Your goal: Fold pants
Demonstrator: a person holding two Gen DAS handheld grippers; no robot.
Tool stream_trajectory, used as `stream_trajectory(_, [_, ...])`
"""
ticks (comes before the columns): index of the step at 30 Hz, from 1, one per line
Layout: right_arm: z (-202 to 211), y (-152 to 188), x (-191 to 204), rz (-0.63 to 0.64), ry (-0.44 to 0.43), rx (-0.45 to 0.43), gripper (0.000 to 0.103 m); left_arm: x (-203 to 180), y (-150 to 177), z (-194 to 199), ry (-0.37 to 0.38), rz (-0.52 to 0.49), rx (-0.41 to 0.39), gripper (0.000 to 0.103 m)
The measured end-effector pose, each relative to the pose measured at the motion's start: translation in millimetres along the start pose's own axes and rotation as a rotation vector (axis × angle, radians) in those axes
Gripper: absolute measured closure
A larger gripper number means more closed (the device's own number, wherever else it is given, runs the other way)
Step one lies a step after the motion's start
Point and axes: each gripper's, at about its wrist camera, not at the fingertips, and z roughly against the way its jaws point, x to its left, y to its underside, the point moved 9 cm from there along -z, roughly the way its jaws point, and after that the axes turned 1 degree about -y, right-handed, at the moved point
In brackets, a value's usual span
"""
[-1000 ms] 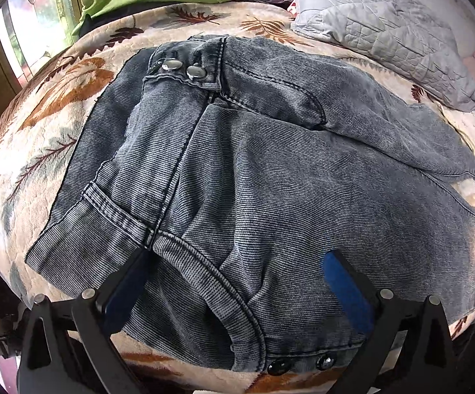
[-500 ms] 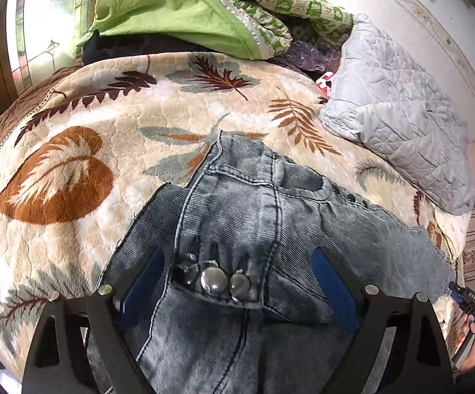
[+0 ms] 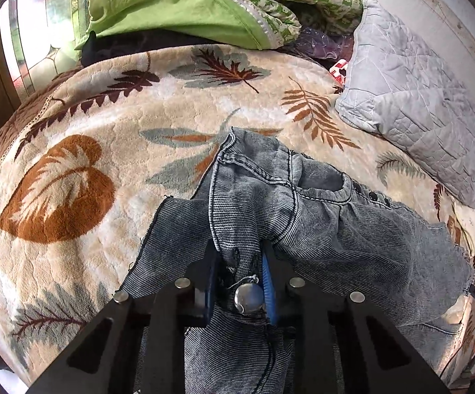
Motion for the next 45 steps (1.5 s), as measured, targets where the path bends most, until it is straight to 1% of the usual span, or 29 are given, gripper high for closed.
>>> stream_trajectory(6, [44, 6, 1, -0.007, -0.017, -0.026, 0.095, -3, -8, 27, 0.006, -0.011, -0.062, 0.079])
stream_trajectory(8, [53, 10, -7, -0.031, -0.011, -0.035, 0.095, -1, -5, 20, -0.001, -0.011, -0.031, 0.078])
stream_trajectory(9, [49, 15, -12, -0.033, -0.007, -0.007, 0.095, 2, -2, 10, -0.021, -0.014, 0.001, 0.078])
stream_trajectory(11, [25, 34, -24, -0.024, 0.035, 0.107, 0.094, 8, 8, -8, -0.045, -0.017, 0.068, 0.074])
stream_trajectory(12, [15, 41, -34, -0.042, 0.074, 0.13, 0.094, 10, 8, -7, -0.044, -0.001, 0.048, 0.07])
stream_trajectory(13, [11, 45, -37, -0.06, 0.048, 0.132, 0.093, 12, 7, -4, -0.04, 0.009, 0.02, 0.065])
stream_trajectory(14, [13, 44, -35, -0.09, -0.025, 0.095, 0.086, 12, 7, -1, -0.04, 0.008, 0.004, 0.062])
stream_trajectory(15, [20, 40, -33, -0.128, -0.088, 0.042, 0.074, 13, 8, 0, -0.051, -0.003, 0.001, 0.06])
stream_trajectory(16, [25, 35, -33, -0.167, -0.13, 0.003, 0.031, 12, 8, -1, -0.059, -0.017, 0.001, 0.059])
stream_trajectory(17, [30, 29, -34, -0.204, -0.148, -0.035, 0.009, 12, 7, -2, -0.06, -0.027, 0.005, 0.059])
stream_trajectory(19, [38, 15, -29, -0.203, -0.169, -0.109, 0.01, 13, 7, -3, -0.054, -0.017, 0.01, 0.058])
stream_trajectory(21, [31, 5, -16, -0.14, -0.16, -0.097, 0.01, 14, 8, -5, -0.052, -0.008, 0.014, 0.058])
stream_trajectory(23, [16, 1, -8, -0.109, -0.139, -0.057, 0.015, 14, 9, -7, -0.056, -0.003, 0.015, 0.057])
stream_trajectory(24, [5, 0, -5, -0.1, -0.14, -0.024, 0.023, 15, 9, -8, -0.058, -0.001, 0.017, 0.057])
stream_trajectory(25, [-5, 2, -3, -0.103, -0.137, 0.017, 0.06, 15, 9, -8, -0.059, -0.001, 0.019, 0.057])
stream_trajectory(26, [-13, 7, -3, -0.112, -0.128, 0.059, 0.088, 15, 9, -8, -0.065, -0.005, 0.023, 0.054])
stream_trajectory(27, [-14, 12, 0, -0.097, -0.114, 0.073, 0.092, 16, 8, -7, -0.073, -0.017, 0.03, 0.055])
stream_trajectory(29, [-2, 16, 9, -0.024, -0.073, 0.069, 0.093, 14, 5, -5, -0.082, -0.049, 0.035, 0.06])
stream_trajectory(32, [37, 7, 13, 0.009, -0.052, 0.036, 0.093, 17, -2, 3, -0.131, -0.075, 0.013, 0.066])
stream_trajectory(34, [57, 4, 10, 0.017, -0.056, 0.032, 0.093, 21, -2, 1, -0.122, -0.057, 0.026, 0.066])
stream_trajectory(36, [43, 14, -1, 0.038, 0.007, 0.1, 0.091, 24, -1, -4, -0.122, -0.04, 0.036, 0.065])
stream_trajectory(37, [23, 28, -9, 0.029, 0.022, 0.172, 0.083, 23, 0, -4, -0.117, -0.034, 0.033, 0.065])
stream_trajectory(38, [2, 48, -19, 0.008, 0.034, 0.275, 0.069, 23, 1, -3, -0.115, -0.031, 0.031, 0.063])
stream_trajectory(39, [-10, 61, -25, -0.011, 0.033, 0.311, 0.068, 22, 0, 1, -0.11, -0.036, 0.027, 0.062])
stream_trajectory(40, [-5, 59, -25, -0.015, 0.015, 0.252, 0.065, 22, -1, 4, -0.106, -0.045, 0.023, 0.056])
stream_trajectory(41, [2, 57, -25, -0.037, -0.004, 0.228, 0.049, 23, -4, 8, -0.11, -0.053, 0.012, 0.051])
stream_trajectory(42, [11, 52, -27, -0.067, -0.011, 0.194, 0.037, 24, -9, 14, -0.116, -0.057, -0.007, 0.05])
stream_trajectory(44, [37, 33, -26, -0.066, 0.022, 0.077, 0.033, 23, -19, 26, -0.094, -0.049, -0.05, 0.045])
stream_trajectory(45, [50, 25, -21, -0.062, -0.001, 0.032, 0.033, 22, -22, 32, -0.077, -0.038, -0.065, 0.043])
